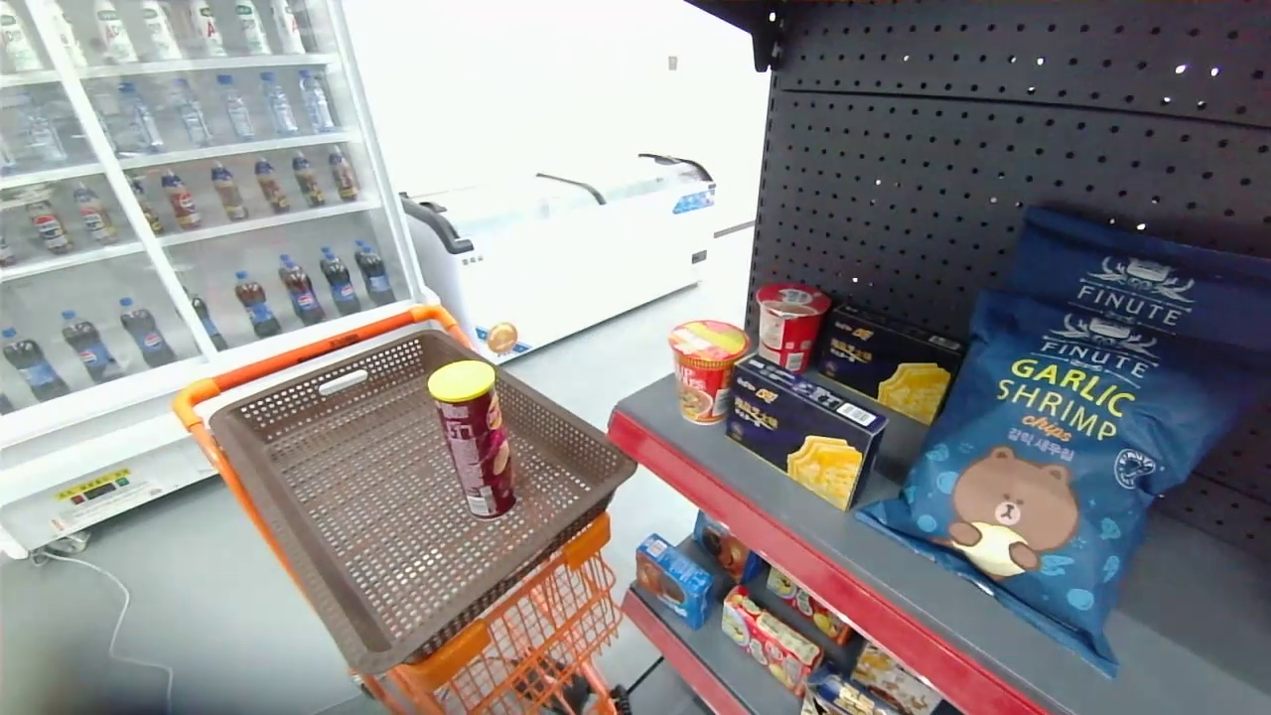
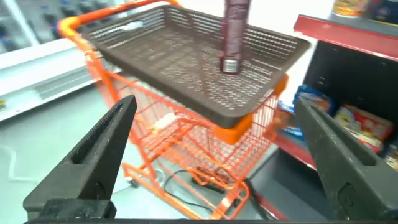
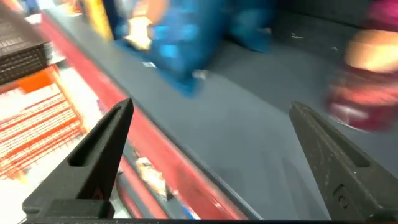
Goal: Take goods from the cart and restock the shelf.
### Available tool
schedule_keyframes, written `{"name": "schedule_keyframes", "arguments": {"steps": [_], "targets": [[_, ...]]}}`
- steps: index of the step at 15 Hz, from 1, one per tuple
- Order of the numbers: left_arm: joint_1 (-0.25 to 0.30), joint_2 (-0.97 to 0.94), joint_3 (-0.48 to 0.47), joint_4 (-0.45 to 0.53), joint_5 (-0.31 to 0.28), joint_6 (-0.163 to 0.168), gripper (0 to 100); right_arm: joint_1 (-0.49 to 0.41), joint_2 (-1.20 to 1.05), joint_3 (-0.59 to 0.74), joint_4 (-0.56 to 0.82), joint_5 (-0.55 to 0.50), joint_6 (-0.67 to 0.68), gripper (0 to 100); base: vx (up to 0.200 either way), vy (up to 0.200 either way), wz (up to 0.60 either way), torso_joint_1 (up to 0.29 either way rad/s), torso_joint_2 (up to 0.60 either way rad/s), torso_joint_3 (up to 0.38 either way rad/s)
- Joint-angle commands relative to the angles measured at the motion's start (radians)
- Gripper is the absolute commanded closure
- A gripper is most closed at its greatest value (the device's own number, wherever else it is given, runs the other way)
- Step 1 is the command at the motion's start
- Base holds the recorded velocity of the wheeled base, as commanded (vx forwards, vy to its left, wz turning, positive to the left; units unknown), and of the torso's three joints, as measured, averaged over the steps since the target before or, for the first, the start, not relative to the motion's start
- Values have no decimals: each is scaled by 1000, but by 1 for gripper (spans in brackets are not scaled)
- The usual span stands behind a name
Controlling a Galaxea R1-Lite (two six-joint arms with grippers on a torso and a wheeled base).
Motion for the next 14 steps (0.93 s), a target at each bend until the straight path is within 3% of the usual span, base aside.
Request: {"name": "schedule_keyframes", "arguments": {"steps": [1,8,9,10,11,12,14], "targets": [[0,1,0,0,0,0,0,0,0,0,0,0,0,0,0,0,0,0,0,0],[2,1,-10,3,-4,4,0,0,0,0,0,0,0,0,0,0,0,0,0,0],[-18,88,-132,12,-32,40,0,0,0,0,0,0,0,0,0,0,0,0,0,0],[-27,188,-190,23,-40,52,0,0,0,0,0,0,0,0,0,0,0,0,0,0],[-32,391,-290,12,-35,36,0,0,0,0,0,0,0,0,0,0,0,0,0,0],[-30,612,-402,-60,-36,-3,0,2,0,0,0,0,0,0,0,0,0,0,0,0],[-24,822,-460,-161,-41,0,0,0,0,0,0,0,0,0,0,0,0,0,0,0]]}}
